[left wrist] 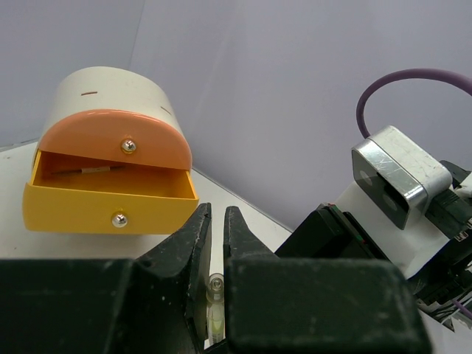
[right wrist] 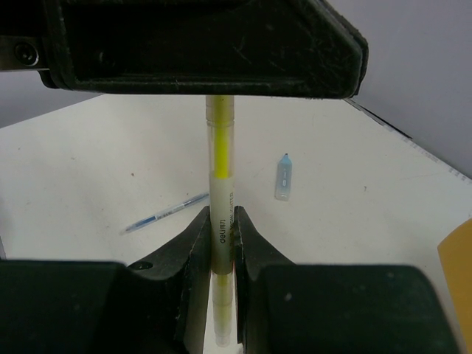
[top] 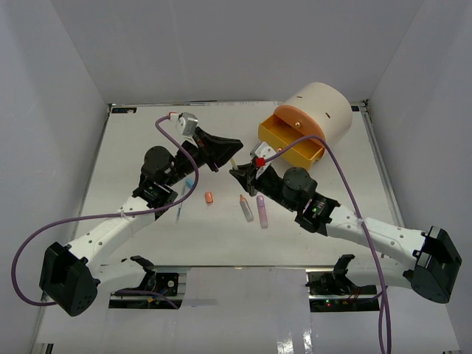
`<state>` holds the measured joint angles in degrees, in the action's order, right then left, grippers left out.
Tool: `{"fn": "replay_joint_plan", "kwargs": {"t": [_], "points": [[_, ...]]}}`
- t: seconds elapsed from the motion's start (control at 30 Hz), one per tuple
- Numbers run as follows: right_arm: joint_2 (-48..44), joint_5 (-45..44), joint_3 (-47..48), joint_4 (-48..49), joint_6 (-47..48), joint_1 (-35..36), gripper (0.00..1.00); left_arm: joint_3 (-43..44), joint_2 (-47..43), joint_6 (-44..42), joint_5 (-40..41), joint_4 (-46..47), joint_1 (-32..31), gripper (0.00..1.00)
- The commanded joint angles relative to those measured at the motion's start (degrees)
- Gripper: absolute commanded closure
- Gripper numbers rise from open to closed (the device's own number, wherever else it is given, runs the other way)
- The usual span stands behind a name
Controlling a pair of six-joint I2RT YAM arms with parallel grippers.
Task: Sort the stationery into containers
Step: Close the pen cap on the pen.
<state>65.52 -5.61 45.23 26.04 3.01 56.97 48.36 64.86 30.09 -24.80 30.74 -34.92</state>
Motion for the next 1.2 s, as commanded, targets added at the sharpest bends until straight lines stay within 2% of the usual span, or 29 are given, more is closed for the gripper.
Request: {"fn": "replay_joint_plan", "kwargs": {"t": [0.0, 0.33, 1.17], "points": [[-1.4, -1.3, 7.8, 16.2, 0.7, -1.0, 0.92, -3.2, 2.1, 2.8, -8.1, -8.3, -2.4, 1.00], [-0.7, 0.1, 9.7, 17.8, 1.5, -1.6, 0.92, -2.8, 2.9, 2.5, -8.5, -11.1, -2.4, 1.00], [-0.1, 1.6, 14.6, 21.4, 2.3, -2.6, 0.92, -5.2, 6.7, 4.5, -9.4, -9.9, -2.4, 1.00]]}}
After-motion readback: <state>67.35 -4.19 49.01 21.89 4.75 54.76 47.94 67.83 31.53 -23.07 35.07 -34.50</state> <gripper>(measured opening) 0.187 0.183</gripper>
